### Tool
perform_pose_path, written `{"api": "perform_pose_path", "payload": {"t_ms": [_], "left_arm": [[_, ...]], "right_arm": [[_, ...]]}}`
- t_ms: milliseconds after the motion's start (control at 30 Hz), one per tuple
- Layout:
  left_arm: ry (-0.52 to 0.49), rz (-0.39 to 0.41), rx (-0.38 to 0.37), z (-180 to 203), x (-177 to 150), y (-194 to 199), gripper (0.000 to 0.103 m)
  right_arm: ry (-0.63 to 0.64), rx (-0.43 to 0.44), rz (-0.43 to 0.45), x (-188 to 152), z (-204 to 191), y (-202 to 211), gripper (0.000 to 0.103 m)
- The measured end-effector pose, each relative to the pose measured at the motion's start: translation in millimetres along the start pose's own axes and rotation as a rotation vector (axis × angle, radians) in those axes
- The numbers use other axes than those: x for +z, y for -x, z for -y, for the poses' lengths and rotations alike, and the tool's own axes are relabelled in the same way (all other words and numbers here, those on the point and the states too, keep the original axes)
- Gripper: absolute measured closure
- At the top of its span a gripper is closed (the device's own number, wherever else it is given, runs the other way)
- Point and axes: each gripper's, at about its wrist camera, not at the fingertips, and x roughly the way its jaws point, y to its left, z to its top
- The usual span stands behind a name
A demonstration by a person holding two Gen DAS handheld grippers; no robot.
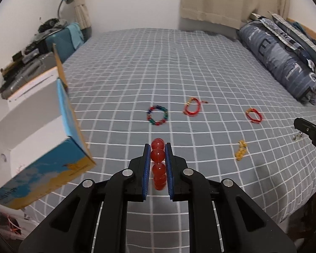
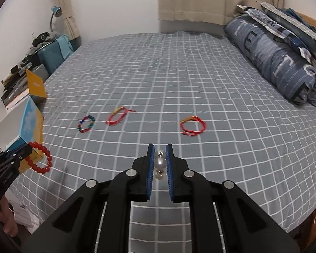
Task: Organize jewelry
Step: 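Carry the red bracelet and pearls into the white box and release both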
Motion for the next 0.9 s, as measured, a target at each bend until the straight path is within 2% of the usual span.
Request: {"api": "perform_pose_path", "payload": {"t_ms": [267, 633, 900], "left_arm": [[0.039, -0.003, 0.019, -29, -11, 16, 0.090], [0.091, -0.015, 0.054, -60, -54, 30, 0.090], [0.123, -0.007, 0.062, -85, -50, 34, 0.090]], "right_arm": [[0.057, 0.036, -0.018, -12, -41, -3, 0.092], [0.067, 0.076, -0.018, -49, -77, 5, 0.092], [0.104, 0.101, -0.014, -38, -111, 4, 0.092]]}}
